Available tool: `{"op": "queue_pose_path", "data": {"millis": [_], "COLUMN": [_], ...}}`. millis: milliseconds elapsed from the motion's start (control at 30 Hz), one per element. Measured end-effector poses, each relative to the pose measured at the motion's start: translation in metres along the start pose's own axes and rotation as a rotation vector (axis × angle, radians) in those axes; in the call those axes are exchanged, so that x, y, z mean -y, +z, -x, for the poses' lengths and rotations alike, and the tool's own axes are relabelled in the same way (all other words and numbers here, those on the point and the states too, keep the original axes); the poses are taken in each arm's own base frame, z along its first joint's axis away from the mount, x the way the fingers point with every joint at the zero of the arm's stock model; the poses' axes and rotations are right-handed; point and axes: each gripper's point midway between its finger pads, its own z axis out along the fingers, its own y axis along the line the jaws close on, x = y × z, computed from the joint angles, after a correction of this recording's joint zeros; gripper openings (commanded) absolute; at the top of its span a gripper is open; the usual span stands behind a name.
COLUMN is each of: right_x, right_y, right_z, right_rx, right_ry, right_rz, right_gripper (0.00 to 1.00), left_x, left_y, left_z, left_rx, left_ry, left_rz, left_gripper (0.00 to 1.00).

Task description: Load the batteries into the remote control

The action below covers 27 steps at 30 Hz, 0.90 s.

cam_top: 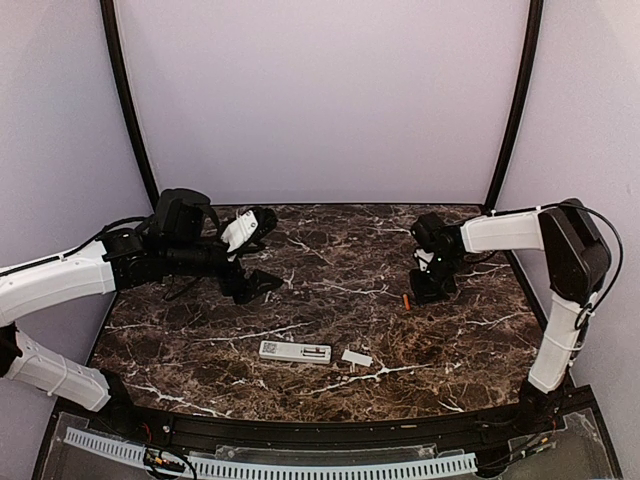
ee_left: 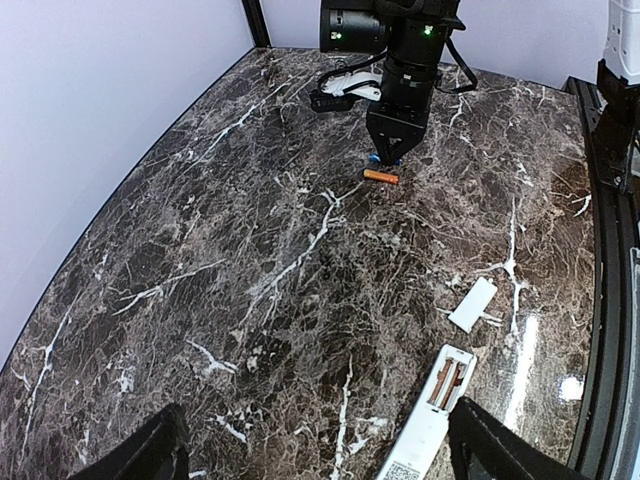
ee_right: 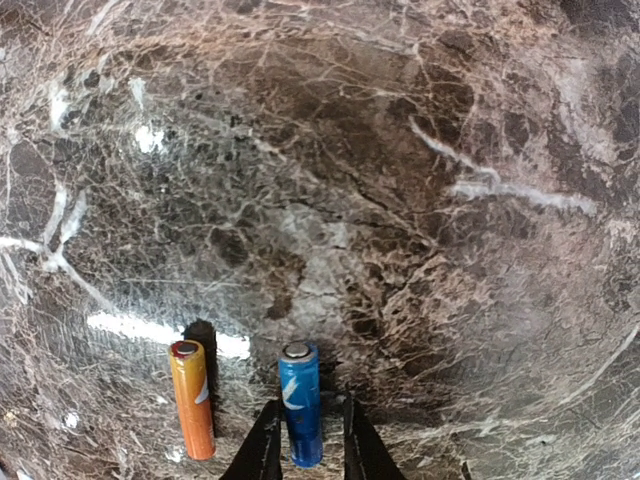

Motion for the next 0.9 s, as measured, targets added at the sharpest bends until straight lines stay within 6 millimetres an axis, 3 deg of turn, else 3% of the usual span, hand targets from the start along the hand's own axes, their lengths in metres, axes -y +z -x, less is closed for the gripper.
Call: {"op": "queue_pose_path", "data": {"millis": [167, 267, 633, 733, 900], "right_x": [0.001, 0.002, 0.005, 0.003, -0.022], "right_y": [0.000, 0.001, -0.006, -0.020, -0.071], "right_z": [-0.002, -0.002, -0.010, -0.014, 0.002], "right_rx": [0.015, 0.020, 0.001, -0.010, 0.061], "right_ry": [0.007, 0.011, 0.002, -0.027, -0.136], "right_rz": [0.001, 0.001, -0.004, 0.013, 0.074], "right_gripper": [0.15, 0.01, 0.00, 0.00, 0.00], "left_x": [0.000, 0.000, -0.002, 0.001, 0.027], "left_y": [0.000, 0.000, -0.001, -0.003, -0.025], "left_z": [0.001, 0.001, 0.002, 0.005, 0.022], "left_rx": [0.002, 0.004, 0.011, 0.023, 0.138], "left_ry": [0.001, 0.001, 0.015, 0.068, 0.361], "left_rz": [0.001, 0.001, 0.003, -0.014, -0.055], "left_gripper": [0.89, 0.89, 0.86, 0.84, 0.83]}}
